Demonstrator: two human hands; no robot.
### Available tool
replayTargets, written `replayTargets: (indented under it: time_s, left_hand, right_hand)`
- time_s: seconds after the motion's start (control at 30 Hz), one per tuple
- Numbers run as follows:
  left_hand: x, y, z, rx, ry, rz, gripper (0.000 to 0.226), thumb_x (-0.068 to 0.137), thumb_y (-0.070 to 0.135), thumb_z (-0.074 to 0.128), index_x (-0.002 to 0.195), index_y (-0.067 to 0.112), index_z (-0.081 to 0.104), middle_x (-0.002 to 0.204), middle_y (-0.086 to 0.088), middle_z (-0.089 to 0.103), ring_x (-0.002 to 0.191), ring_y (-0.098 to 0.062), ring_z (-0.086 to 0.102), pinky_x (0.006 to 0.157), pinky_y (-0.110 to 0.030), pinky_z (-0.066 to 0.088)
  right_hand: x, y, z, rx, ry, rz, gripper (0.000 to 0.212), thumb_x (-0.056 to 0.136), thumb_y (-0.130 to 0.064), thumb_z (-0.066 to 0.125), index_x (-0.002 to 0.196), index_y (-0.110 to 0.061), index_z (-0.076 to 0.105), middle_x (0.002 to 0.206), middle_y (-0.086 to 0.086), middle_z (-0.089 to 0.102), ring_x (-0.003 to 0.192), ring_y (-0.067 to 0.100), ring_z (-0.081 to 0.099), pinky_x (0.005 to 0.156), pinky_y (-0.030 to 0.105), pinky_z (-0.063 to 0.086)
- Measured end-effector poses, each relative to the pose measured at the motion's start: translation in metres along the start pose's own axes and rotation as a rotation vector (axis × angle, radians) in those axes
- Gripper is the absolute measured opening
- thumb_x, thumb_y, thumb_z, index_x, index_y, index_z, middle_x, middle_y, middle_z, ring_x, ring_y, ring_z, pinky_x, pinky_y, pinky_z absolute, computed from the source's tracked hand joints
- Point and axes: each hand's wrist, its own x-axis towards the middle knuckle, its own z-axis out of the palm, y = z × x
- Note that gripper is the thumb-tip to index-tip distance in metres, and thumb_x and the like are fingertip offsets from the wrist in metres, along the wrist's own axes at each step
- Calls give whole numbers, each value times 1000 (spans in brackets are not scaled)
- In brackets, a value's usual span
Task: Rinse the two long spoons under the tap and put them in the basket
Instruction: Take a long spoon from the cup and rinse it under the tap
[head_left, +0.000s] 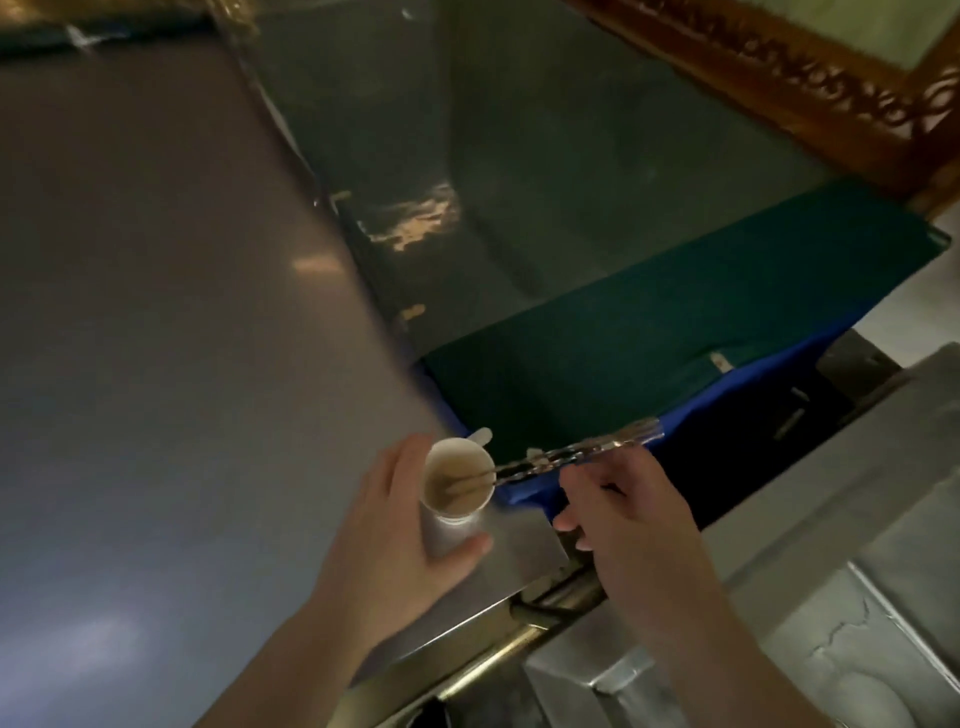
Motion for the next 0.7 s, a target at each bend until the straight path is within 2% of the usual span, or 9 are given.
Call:
replayTargets:
  time_s: [0.1, 0.2, 0.27, 0.37, 0.43, 0.6, 0.7]
  left_hand:
    - [3, -5, 15, -85, 2, -6, 90, 60, 65, 73, 131, 56, 19, 118, 40, 26, 106, 11, 46, 77, -6, 34]
    - [10, -8, 22, -145, 36, -33, 85, 64, 58, 77, 122, 67, 15, 112, 48, 33, 104, 19, 46, 71, -7, 38]
    - [15, -11, 24, -168, 43, -66, 77, 65, 60, 77, 120, 63, 23, 109, 43, 43, 101, 14, 51, 69, -10, 43]
    - [20, -14, 26, -198, 48, -91, 63, 64, 63, 76, 114, 56, 38, 104, 30, 55, 98, 8, 56, 62, -11, 48]
    - [21, -15, 26, -214, 53, -101, 62, 63, 65, 75, 113, 59, 38, 103, 31, 55, 101, 12, 52, 59, -8, 48]
    - [20, -18, 28, -215, 62, -105, 66, 61, 67, 75, 112, 65, 33, 106, 36, 52, 104, 17, 48, 65, -9, 43]
    - [20, -18, 28, -187, 64, -92, 68, 63, 64, 76, 114, 64, 32, 106, 37, 51, 106, 19, 45, 61, -6, 41]
  right_hand:
    - [4, -3, 10, -3, 89, 24, 11, 87, -43, 61, 88, -33, 65, 77, -17, 72, 61, -5, 66, 60, 21, 46]
    - [6, -5, 18, -9, 122, 17, 14, 91, -40, 58, 83, -31, 65, 74, -18, 71, 57, -7, 63, 49, 13, 43]
    - [6, -5, 21, -21, 142, 0, 16, 92, -38, 57, 81, -30, 65, 73, -20, 71, 56, -8, 63, 42, 9, 41]
    - [4, -6, 22, -51, 154, -21, 17, 92, -37, 57, 78, -30, 64, 72, -21, 70, 60, -6, 65, 51, 13, 43]
    - [2, -6, 23, -52, 162, -33, 19, 91, -37, 56, 76, -31, 65, 69, -18, 71, 59, -5, 65, 52, 15, 43]
    - [-2, -6, 25, 10, 158, -43, 19, 85, -43, 52, 79, -33, 66, 73, -19, 74, 64, -4, 69, 61, 23, 50]
    - [-3, -7, 26, 32, 126, -48, 14, 87, -37, 51, 83, -34, 64, 76, -18, 75, 65, 0, 71, 61, 22, 52]
